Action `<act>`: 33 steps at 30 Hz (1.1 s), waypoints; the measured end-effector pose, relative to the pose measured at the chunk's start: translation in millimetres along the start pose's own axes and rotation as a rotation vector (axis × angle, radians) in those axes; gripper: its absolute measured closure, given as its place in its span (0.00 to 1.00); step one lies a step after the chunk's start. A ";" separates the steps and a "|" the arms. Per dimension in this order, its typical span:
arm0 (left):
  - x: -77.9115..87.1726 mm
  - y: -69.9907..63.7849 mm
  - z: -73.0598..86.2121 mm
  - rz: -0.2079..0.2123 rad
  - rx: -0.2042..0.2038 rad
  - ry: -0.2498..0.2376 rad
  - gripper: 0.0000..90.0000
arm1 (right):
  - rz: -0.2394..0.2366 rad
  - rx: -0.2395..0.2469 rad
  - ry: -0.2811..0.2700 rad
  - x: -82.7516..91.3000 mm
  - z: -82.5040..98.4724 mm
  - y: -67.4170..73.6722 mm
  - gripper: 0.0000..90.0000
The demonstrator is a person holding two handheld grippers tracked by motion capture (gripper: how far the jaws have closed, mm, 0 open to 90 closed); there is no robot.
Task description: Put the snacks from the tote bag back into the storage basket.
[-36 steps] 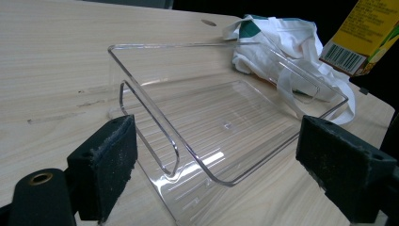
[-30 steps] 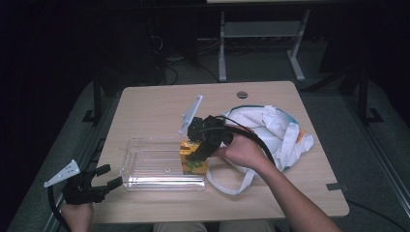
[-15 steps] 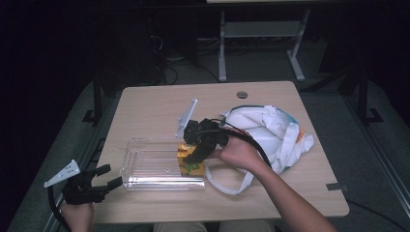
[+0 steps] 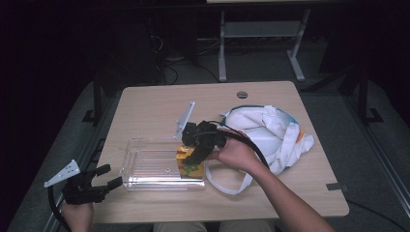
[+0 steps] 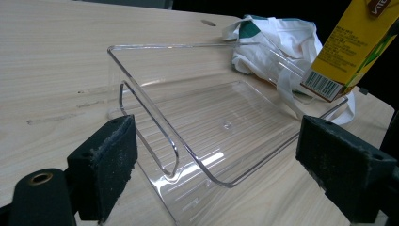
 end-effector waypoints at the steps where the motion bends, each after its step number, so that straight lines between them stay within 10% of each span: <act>1: 0.0 0.0 0.1 0.000 0.001 -0.001 0.14 | -0.002 -0.002 0.000 -0.4 0.2 0.0 0.58; 33: -0.3 -0.5 -0.1 0.001 0.001 0.000 0.14 | -0.016 -0.018 0.020 -21.0 11.9 -1.0 0.58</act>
Point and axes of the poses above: each handheld gripper's, and its own axes: x roughly backward along the jaws, z roughly out of its underside, y roughly to its left, the point moved 1 cm from there along -x, roughly forward along the jaws, and after that the axes turned 5 degrees about z, right-handed, at the moved point
